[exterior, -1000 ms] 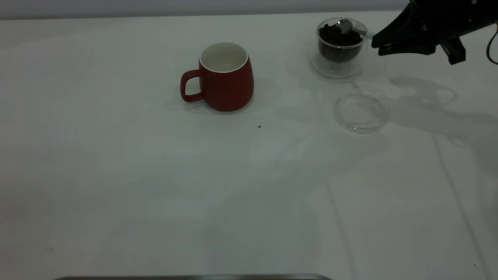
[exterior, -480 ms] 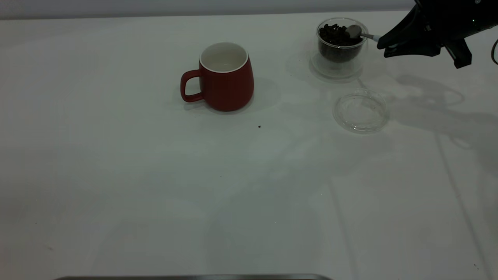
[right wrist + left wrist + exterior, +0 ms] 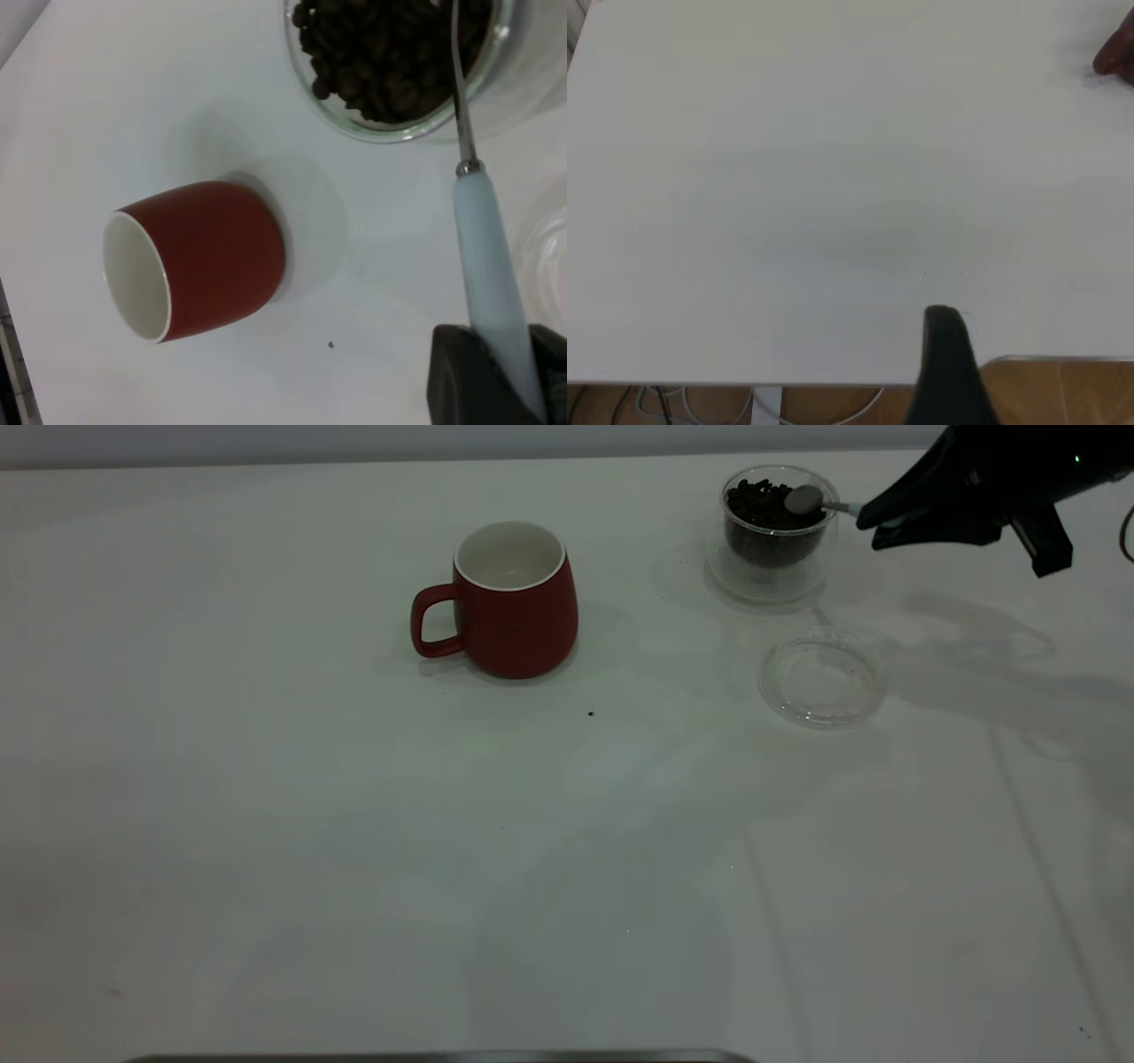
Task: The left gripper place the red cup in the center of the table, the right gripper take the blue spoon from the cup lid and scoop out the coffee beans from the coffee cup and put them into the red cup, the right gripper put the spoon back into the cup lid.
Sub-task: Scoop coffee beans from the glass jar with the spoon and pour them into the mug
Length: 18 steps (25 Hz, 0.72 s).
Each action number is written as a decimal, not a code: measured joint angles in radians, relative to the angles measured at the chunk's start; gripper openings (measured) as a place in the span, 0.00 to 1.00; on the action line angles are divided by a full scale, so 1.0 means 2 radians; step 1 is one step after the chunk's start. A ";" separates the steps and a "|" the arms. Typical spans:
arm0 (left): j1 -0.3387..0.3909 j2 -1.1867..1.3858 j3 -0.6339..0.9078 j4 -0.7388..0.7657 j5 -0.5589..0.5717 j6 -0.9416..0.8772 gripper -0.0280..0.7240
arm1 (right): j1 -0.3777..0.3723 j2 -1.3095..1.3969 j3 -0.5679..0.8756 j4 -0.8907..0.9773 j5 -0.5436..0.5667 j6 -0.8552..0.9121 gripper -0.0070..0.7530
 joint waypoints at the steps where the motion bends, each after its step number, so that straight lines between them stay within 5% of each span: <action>1: 0.000 0.000 0.000 0.000 0.000 0.000 0.82 | 0.001 0.000 -0.003 -0.005 0.001 0.006 0.16; 18: 0.000 0.000 0.000 0.000 0.000 0.000 0.82 | 0.010 0.042 -0.031 0.012 0.059 0.014 0.16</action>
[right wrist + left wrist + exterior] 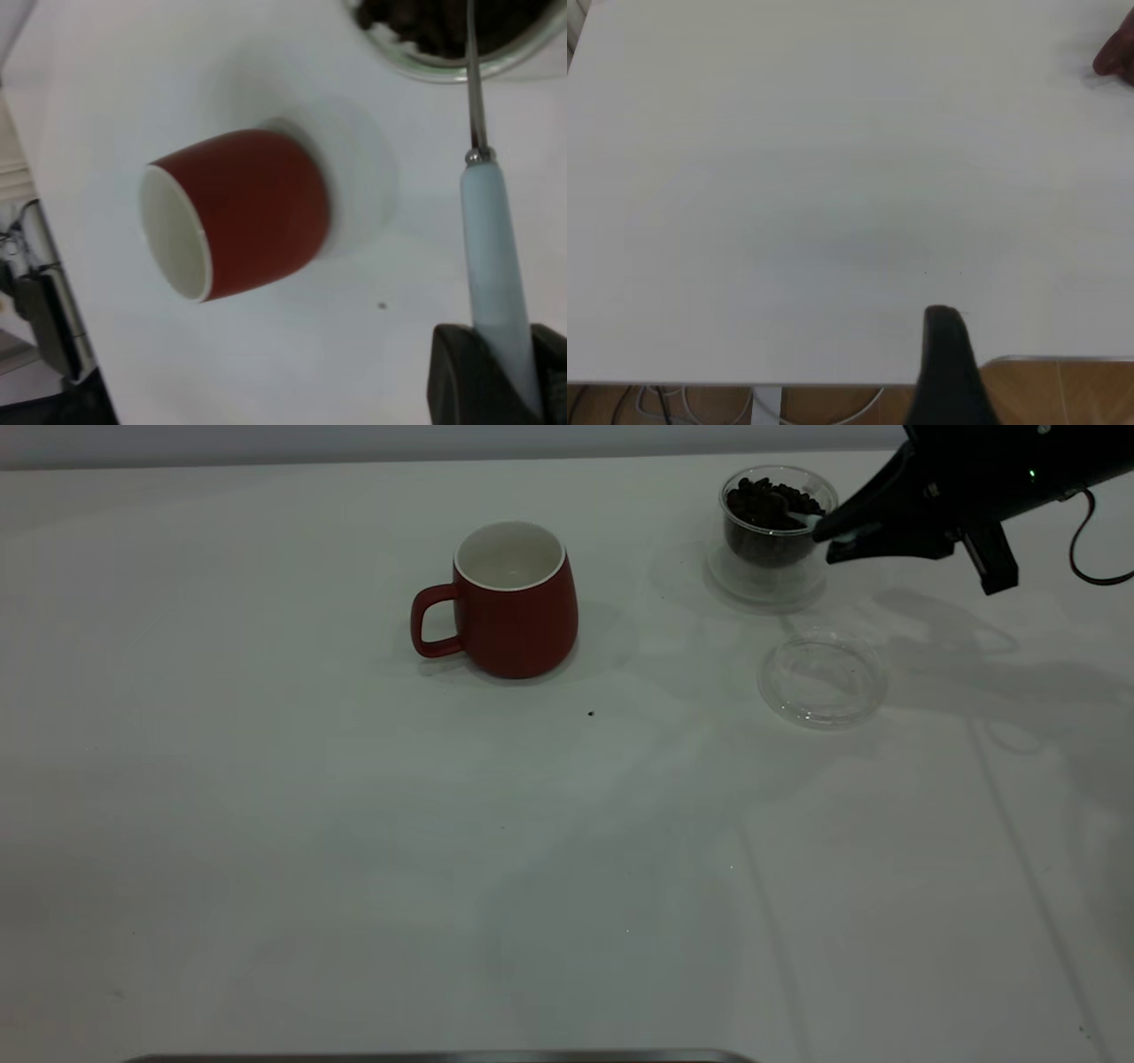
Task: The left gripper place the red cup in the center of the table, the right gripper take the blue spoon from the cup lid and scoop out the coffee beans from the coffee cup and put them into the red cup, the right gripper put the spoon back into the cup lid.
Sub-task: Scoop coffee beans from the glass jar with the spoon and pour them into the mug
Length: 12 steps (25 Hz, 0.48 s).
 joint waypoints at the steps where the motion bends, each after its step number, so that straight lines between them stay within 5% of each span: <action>1: 0.000 0.000 0.000 0.000 0.000 0.000 0.82 | 0.000 0.000 0.000 0.004 0.005 -0.002 0.16; 12: 0.000 0.000 0.000 0.000 0.000 -0.001 0.82 | -0.006 0.012 -0.001 0.016 0.031 -0.005 0.16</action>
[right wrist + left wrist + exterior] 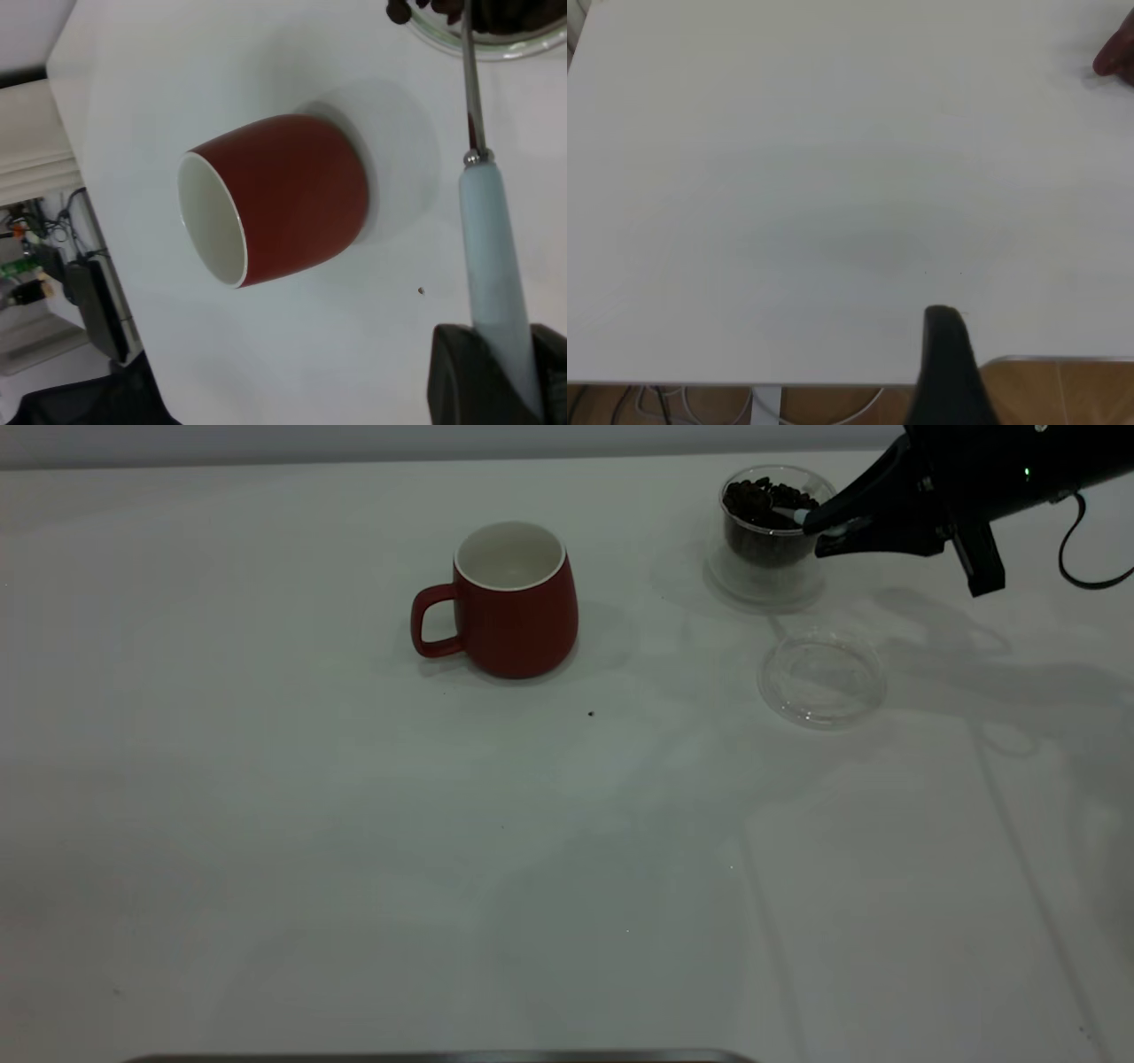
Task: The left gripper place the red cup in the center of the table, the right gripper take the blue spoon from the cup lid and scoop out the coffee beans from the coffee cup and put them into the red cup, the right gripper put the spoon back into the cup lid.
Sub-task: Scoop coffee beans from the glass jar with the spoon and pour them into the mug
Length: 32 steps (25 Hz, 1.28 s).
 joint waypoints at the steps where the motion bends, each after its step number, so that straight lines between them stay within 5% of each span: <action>1: 0.000 0.000 0.000 0.000 0.000 0.000 0.82 | -0.003 0.002 0.000 0.004 0.003 -0.001 0.16; 32: 0.000 0.000 0.000 0.000 0.000 -0.001 0.82 | -0.063 0.035 -0.001 0.072 0.125 -0.078 0.16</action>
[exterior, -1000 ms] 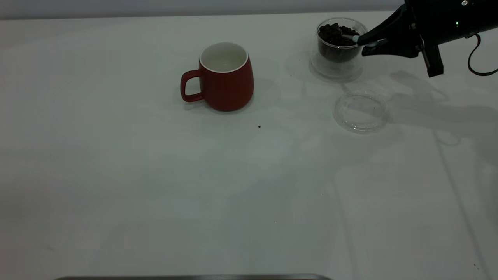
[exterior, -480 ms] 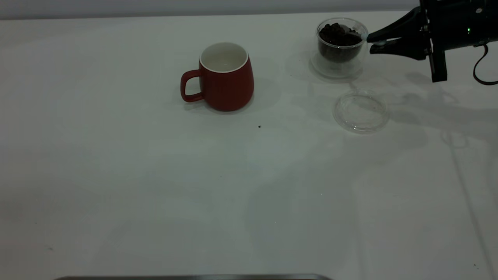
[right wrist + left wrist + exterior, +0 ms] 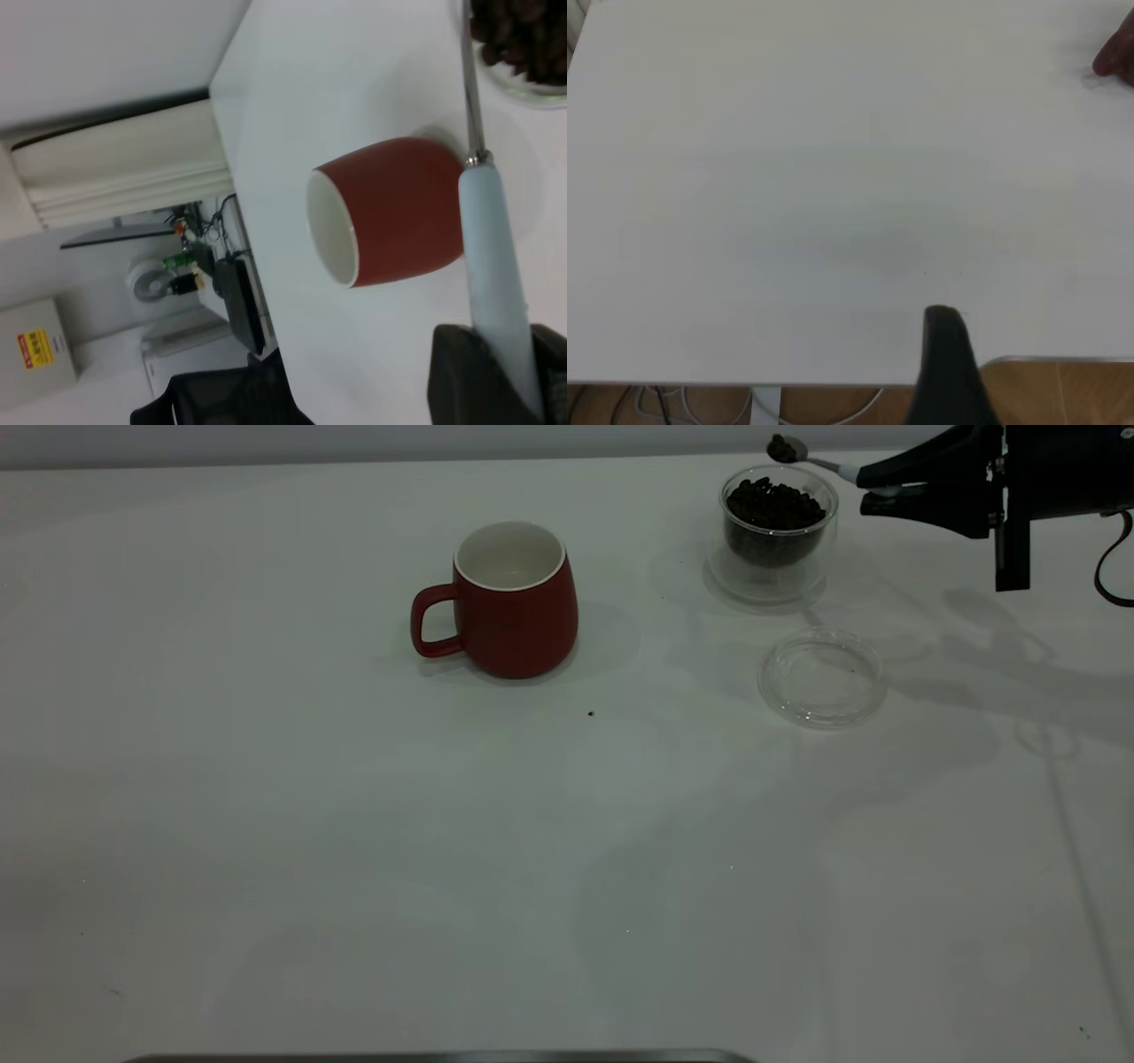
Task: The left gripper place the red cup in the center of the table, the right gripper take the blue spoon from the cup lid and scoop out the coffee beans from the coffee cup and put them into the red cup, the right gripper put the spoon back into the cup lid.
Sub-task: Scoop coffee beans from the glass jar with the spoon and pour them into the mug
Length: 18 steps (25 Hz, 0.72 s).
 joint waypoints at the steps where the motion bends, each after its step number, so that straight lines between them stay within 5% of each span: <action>1: 0.000 0.000 0.000 0.000 0.000 0.000 0.82 | 0.000 0.000 0.000 0.000 0.002 -0.001 0.16; 8: 0.000 0.000 0.000 0.000 0.000 0.000 0.82 | 0.011 0.000 0.000 0.001 0.003 -0.014 0.16; 18: 0.000 0.000 0.000 0.000 0.000 0.002 0.82 | 0.091 0.000 0.000 0.016 0.003 -0.017 0.16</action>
